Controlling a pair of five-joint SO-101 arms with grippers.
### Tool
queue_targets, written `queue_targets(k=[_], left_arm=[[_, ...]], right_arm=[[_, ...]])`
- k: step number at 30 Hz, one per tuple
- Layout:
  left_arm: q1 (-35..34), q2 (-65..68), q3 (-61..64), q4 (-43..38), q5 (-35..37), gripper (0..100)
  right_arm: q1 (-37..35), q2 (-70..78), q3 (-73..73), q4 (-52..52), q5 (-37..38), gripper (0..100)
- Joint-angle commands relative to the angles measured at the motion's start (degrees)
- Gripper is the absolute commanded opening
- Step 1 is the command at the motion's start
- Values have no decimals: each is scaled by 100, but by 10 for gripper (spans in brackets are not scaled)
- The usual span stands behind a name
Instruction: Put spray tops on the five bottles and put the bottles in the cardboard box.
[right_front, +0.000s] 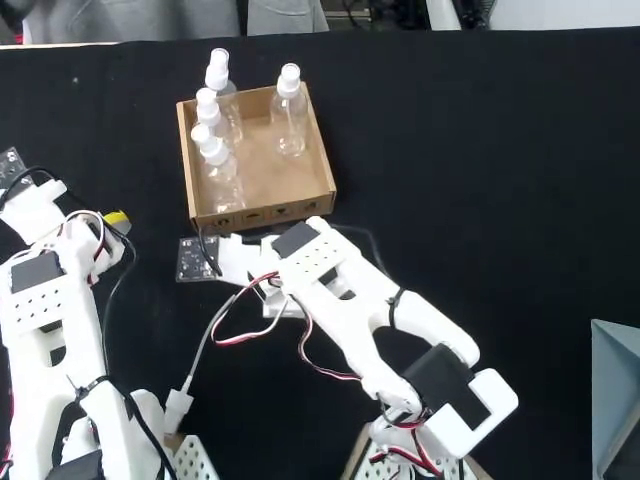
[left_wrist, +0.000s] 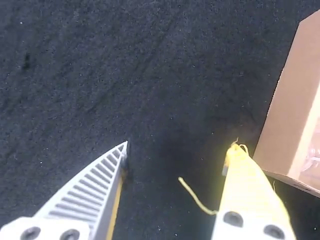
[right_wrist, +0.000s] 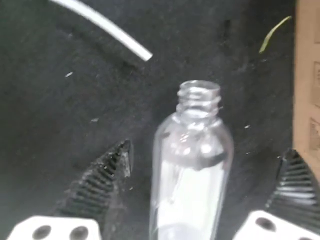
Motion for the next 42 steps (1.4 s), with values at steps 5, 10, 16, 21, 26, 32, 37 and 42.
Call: queue_targets(k=[5,10,16,21,26,32,37,42], left_arm=[[-66,-237,-92,-114,35,285],[-66,-237,-92,-114,35,285],[-66,-237,-92,-114,35,285],[-66,-237,-92,-114,35,285],[-66,-237,-92,-114,35,285],[-66,-237,-92,-114,35,285],[-66,-237,-92,-114,35,285],[-66,-237,-92,-114,35,285]], right_arm=[[-97,22,-101,-202,-70,399],[-88,22,-92,-167,-62,399],[-88,22,-13,-167,-35,399],[-88,22,-4,-167,-35,399],[-88,22,-4,-167,-35,398],[-88,22,4,-176,-35,258],[-88,22,4,-202,-35,215],[-88,13,4,-176,-35,210]])
